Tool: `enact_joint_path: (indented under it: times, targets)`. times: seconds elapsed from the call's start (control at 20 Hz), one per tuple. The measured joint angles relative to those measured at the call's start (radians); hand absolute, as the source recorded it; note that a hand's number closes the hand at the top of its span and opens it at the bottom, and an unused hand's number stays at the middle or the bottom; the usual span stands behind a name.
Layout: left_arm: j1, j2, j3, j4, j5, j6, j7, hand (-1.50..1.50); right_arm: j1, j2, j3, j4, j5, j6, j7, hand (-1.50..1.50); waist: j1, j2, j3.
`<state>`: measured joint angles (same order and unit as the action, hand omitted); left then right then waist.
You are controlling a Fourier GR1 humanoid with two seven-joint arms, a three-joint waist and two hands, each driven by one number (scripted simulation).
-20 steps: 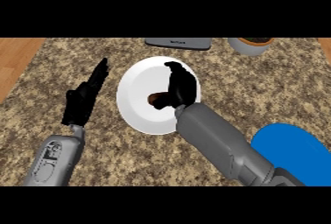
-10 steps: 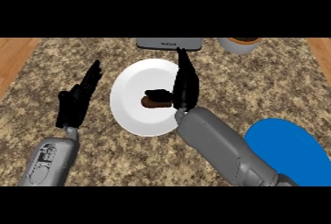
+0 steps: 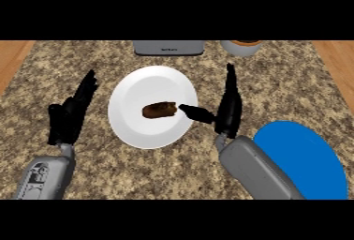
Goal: Pick the sweet potato from the plate and place it in the plate
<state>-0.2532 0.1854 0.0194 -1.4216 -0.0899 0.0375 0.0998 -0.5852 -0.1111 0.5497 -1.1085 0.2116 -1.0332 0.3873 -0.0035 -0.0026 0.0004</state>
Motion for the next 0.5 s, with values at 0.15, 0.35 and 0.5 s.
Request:
enact_joint_path:
  times: [0.15,0.35,0.5]
  targets:
    - [0.002,0.009,0.016,0.015,0.006,-0.012,-0.014,0.0,0.108,-0.071,-0.02,-0.12,-0.024,0.045,-0.041,-1.5,-0.004,0.0,0.0]
    - [-0.006,0.0,0.014,0.019,-0.007,-0.01,-0.009,0.0,0.235,-0.132,-0.052,-0.239,-0.037,0.108,-0.083,-1.5,-0.003,0.001,0.0]
    - [0.0,-0.006,0.014,0.016,-0.013,-0.012,-0.008,0.0,0.313,-0.147,-0.096,-0.286,-0.063,0.154,-0.155,-1.5,-0.001,0.001,0.0]
